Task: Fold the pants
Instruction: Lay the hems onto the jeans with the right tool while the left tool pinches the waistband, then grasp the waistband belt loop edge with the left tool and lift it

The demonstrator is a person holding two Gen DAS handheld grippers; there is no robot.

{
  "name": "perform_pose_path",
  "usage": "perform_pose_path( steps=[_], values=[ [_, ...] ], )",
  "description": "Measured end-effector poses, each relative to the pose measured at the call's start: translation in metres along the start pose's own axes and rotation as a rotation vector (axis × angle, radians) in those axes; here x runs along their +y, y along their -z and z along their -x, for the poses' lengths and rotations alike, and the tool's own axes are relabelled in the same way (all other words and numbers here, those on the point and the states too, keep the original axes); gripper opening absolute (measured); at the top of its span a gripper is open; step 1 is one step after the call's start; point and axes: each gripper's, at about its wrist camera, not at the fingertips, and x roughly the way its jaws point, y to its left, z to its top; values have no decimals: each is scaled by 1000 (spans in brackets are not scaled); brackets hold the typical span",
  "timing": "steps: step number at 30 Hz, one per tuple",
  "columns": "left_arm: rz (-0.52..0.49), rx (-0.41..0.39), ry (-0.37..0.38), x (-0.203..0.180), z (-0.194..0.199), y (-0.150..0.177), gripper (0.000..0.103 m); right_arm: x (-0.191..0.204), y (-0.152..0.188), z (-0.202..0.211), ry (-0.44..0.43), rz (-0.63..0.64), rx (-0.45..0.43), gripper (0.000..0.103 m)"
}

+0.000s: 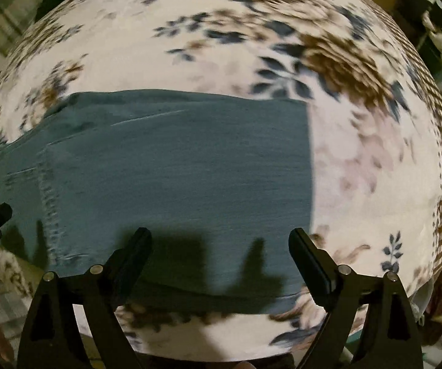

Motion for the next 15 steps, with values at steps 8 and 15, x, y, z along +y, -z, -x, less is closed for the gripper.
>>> perform_pose_path(
  steps=[8, 15],
  values=[
    [240, -26, -23, 93, -4, -12, 73, 48, 10, 16, -34, 43, -13, 92],
    [469, -60, 20, 169, -33, -19, 73, 69, 6, 1, -17, 57, 1, 92]
  ],
)
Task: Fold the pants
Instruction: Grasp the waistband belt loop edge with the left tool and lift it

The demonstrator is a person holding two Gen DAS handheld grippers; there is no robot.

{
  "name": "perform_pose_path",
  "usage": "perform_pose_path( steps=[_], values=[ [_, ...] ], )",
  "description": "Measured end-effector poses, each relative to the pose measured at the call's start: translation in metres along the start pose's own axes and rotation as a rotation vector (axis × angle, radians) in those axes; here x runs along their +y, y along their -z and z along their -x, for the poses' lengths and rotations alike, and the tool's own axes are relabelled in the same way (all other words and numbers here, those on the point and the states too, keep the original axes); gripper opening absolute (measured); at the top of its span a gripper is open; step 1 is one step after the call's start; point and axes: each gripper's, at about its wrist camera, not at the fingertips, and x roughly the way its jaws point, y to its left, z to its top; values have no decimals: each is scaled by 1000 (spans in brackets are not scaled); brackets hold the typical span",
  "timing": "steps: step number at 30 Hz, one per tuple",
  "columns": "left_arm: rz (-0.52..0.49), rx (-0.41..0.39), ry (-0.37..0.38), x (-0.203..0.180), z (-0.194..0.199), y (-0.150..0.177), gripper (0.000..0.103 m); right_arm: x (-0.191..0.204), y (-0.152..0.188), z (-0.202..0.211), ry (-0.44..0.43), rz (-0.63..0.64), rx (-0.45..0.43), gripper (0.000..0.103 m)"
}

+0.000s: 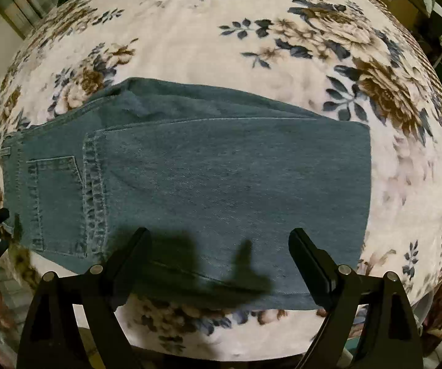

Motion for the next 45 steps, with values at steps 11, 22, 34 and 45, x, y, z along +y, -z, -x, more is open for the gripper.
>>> perform_pose_path(
  steps=[11, 22, 34, 45],
  values=[
    [199, 39, 172, 44, -28, 11, 73, 4, -6, -21, 17, -39, 40, 92],
    [215, -43, 229, 28, -26, 0, 44, 8, -10, -33, 4, -50, 53, 92],
    [225, -83, 254, 27, -35, -6, 45, 5, -13, -38, -19, -50, 60, 92],
    [-32, -333, 191, -41, 66, 19, 17, -20, -7, -25, -32, -76, 31, 92]
  ],
)
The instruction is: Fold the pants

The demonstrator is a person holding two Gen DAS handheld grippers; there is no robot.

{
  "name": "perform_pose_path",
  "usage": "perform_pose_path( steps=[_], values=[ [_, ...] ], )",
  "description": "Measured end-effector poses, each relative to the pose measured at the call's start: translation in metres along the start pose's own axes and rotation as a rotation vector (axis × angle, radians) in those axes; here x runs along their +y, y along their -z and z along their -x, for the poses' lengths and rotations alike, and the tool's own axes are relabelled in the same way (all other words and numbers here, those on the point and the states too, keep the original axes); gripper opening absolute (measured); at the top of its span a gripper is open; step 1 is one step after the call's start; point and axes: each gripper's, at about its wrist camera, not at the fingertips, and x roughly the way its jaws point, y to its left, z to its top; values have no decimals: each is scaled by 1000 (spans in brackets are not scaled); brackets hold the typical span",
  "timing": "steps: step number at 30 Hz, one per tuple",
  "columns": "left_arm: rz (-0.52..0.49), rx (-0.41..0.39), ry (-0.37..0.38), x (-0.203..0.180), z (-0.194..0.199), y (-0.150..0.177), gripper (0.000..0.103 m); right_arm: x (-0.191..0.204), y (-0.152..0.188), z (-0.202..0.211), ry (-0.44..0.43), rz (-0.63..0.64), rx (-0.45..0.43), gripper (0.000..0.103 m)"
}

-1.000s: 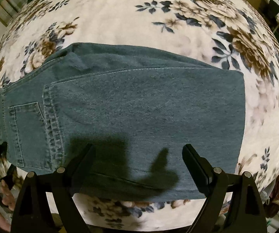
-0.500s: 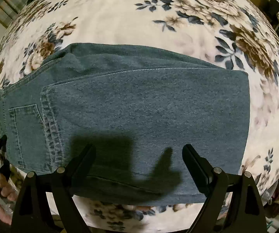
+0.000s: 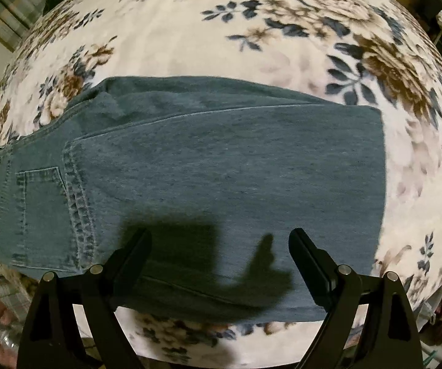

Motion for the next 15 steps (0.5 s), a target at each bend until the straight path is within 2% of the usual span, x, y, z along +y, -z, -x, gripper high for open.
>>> perform_pose_path(
  steps=[3, 8, 11, 15],
  values=[
    [-71, -53, 25, -32, 28, 4, 16, -14, 2, 7, -8, -9, -8, 92],
    [-234, -117, 68, -95, 74, 29, 16, -44, 6, 27, -16, -24, -26, 92],
    [-314, -112, 105, -131, 88, 54, 16, -72, 5, 41, -23, -47, -48, 92],
    [-427, -65, 178, -179, 97, 100, 16, -115, 4, 51, -19, -85, -60, 92]
  ],
)
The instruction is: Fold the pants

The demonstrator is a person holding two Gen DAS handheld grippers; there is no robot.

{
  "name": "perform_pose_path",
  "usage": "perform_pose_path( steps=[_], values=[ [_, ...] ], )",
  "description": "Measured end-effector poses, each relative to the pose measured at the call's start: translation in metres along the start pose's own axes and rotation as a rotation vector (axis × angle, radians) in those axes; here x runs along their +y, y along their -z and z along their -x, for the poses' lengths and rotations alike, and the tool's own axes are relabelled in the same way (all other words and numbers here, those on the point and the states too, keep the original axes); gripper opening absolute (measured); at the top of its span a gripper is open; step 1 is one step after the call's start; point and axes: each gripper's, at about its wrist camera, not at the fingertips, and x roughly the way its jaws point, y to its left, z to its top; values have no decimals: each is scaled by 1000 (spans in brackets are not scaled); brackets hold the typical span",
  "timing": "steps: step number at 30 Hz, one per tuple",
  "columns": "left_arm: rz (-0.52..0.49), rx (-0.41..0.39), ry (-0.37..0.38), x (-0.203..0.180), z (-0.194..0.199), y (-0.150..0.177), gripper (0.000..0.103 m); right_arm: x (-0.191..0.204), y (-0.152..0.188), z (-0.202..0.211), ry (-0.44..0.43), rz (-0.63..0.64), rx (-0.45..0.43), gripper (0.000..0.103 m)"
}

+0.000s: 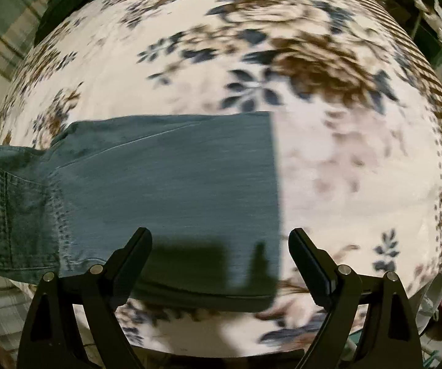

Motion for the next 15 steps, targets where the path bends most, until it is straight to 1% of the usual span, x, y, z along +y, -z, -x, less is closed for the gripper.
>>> perform_pose_path(
  steps=[5, 7, 9, 12, 15],
  values=[
    [-124, 91, 87, -68, -15, 46, 16, -57, -1, 2, 23, -73, -3, 92],
    [-175, 131, 109, -90, -24, 68, 16, -82, 0, -1, 40, -110, 2, 92],
    [-260, 173, 122, -116, -37, 94, 16, -107, 1, -3, 56, -143, 13, 92],
    [-359, 229, 111, -140, -55, 126, 16, -142, 4, -6, 83, -181, 28, 92],
    [-417, 277, 58, -151, -67, 144, 19, -165, 5, -8, 86, -212, 40, 92]
  ],
)
